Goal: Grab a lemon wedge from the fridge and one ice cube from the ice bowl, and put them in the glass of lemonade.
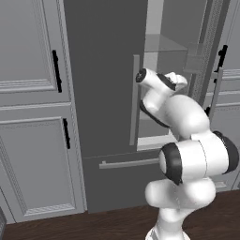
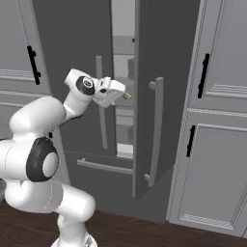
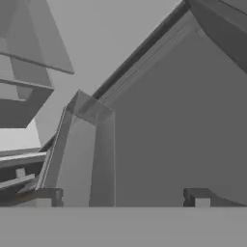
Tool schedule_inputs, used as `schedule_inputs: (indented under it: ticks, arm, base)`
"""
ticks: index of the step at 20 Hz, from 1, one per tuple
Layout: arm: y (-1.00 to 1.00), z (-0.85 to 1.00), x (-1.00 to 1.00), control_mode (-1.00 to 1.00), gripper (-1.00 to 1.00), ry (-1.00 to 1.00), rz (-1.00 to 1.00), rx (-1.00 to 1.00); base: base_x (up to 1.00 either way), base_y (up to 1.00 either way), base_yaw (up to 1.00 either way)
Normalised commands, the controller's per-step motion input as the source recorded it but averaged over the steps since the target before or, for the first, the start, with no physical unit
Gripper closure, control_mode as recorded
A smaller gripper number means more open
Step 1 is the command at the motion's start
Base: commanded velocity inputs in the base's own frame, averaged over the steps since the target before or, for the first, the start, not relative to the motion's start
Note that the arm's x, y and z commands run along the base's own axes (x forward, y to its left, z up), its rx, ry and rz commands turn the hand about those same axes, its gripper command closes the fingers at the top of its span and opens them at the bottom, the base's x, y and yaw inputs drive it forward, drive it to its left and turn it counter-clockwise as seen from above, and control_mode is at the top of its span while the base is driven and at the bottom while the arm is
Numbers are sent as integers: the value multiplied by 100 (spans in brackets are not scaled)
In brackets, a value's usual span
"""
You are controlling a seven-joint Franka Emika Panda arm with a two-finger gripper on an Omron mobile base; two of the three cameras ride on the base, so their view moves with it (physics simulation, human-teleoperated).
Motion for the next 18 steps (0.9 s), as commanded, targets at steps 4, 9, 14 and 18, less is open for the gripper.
schedule_inputs:
  ticks: [4, 9, 14, 18]
  arm:
    - [-64, -3, 44, -100, -100, 39, -20, -27]
    - [-95, -6, -7, -100, -100, 37, -25, -10]
    - [-100, -2, -49, -100, -100, 29, -27, 0]
    - [-100, -2, -68, -100, -100, 23, -27, 0]
  base:
    - [0, 0, 0]
    - [0, 0, 0]
    - [0, 0, 0]
    - [0, 0, 0]
